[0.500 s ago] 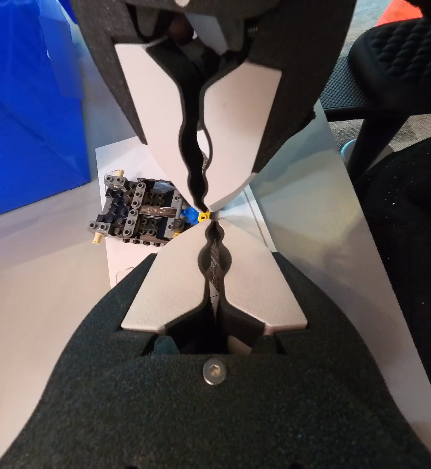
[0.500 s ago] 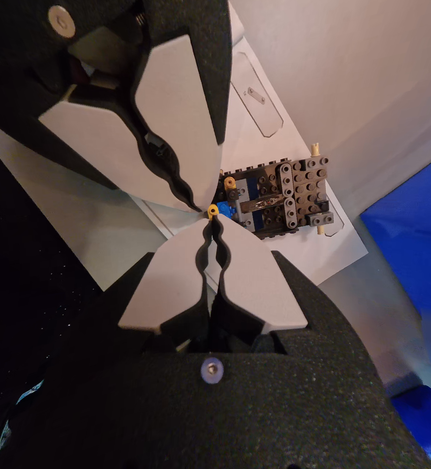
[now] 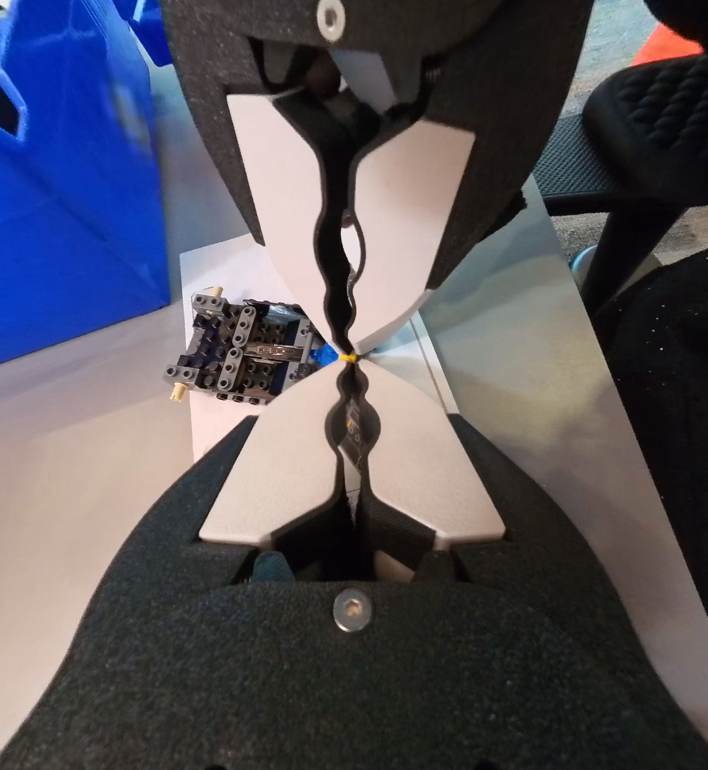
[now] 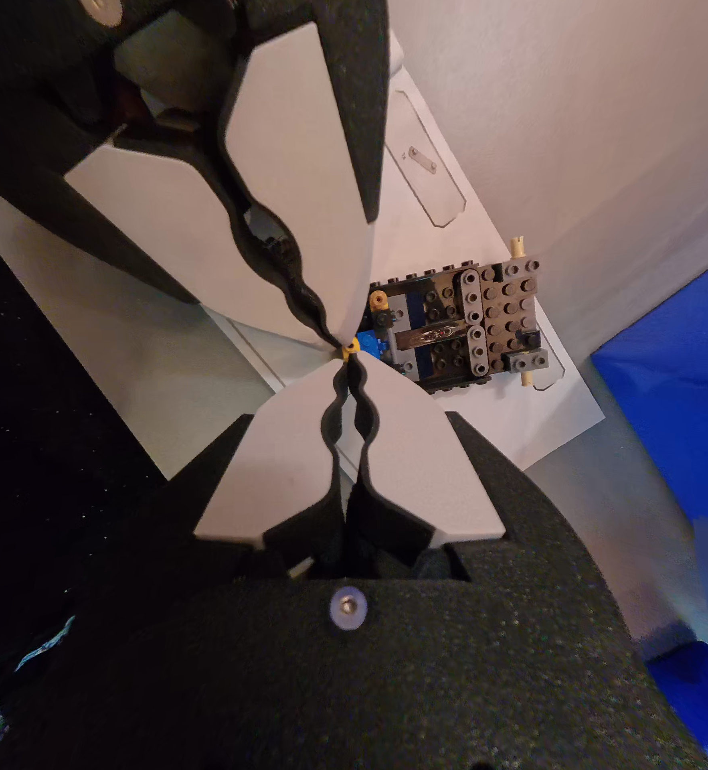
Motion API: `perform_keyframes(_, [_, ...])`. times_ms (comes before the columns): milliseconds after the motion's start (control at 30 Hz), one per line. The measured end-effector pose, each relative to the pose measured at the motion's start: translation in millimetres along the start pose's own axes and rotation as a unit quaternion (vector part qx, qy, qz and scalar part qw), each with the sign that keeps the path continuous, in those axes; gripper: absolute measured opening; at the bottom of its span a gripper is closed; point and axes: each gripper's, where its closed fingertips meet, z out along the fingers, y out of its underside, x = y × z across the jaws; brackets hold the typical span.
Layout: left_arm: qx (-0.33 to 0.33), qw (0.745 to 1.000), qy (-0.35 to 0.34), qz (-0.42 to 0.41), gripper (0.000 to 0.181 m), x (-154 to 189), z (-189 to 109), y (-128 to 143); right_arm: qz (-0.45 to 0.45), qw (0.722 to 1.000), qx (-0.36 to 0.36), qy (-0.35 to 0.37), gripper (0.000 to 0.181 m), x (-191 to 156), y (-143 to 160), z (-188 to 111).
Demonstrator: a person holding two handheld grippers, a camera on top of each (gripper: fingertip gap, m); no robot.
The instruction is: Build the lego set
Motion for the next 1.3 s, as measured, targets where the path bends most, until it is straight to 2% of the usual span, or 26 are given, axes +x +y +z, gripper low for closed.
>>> perform_keyframes(100, [0.014, 1.0, 0.001, -0.01, 0.0, -1, -3, -3, 0.004, 1.0, 0.001, -0.005, 0.0, 0, 0, 0])
perform_keyframes(167, [-0.006, 1.0, 0.005, -0.011, 0.0, -1, 1, 1, 0.005, 1.0, 0.004, -0.008, 0.0, 0, 0, 0])
perform_keyframes(500, [-0.011, 1.0, 0.002, -0.017, 0.0, -3, 2, 3, 0.006, 1.0, 0.007, -0.015, 0.0, 0, 0, 1])
perform_keyframes(667, [-0.009, 0.999, 0.017, -0.028, 0.0, -1, 1, 2, -0.001, 1.0, 0.013, -0.019, 0.0, 0, -1, 0])
perform_keyframes(767, [0.007, 0.999, 0.041, -0.033, 0.003, 3, -2, -2, 0.009, 0.999, 0.043, -0.028, 0.0, 1, -4, -4])
perform_keyframes(800, [0.022, 0.998, 0.043, -0.034, 0.005, 3, -5, -5, 0.015, 0.998, 0.057, -0.032, 0.022, 1, -4, -8])
perform_keyframes(833, [0.038, 0.998, 0.044, -0.038, 0.006, 2, -8, -8, 0.018, 0.997, 0.069, -0.029, 0.026, 1, -4, -13])
perform_keyframes(967, [0.051, 0.997, 0.041, -0.048, 0.013, -2, -17, -7, -0.035, 0.992, 0.118, 0.034, 0.03, 5, -1, -25])
perform_keyframes(1133, [0.04, 0.998, 0.022, -0.048, 0.023, -9, -19, -1, -0.113, 0.972, 0.148, 0.144, 0.043, 12, -3, -10])
perform_keyframes(1300, [0.048, 0.997, 0.014, -0.061, 0.027, -14, -21, -2, -0.094, 0.975, 0.164, 0.12, 0.039, 11, -8, 3])
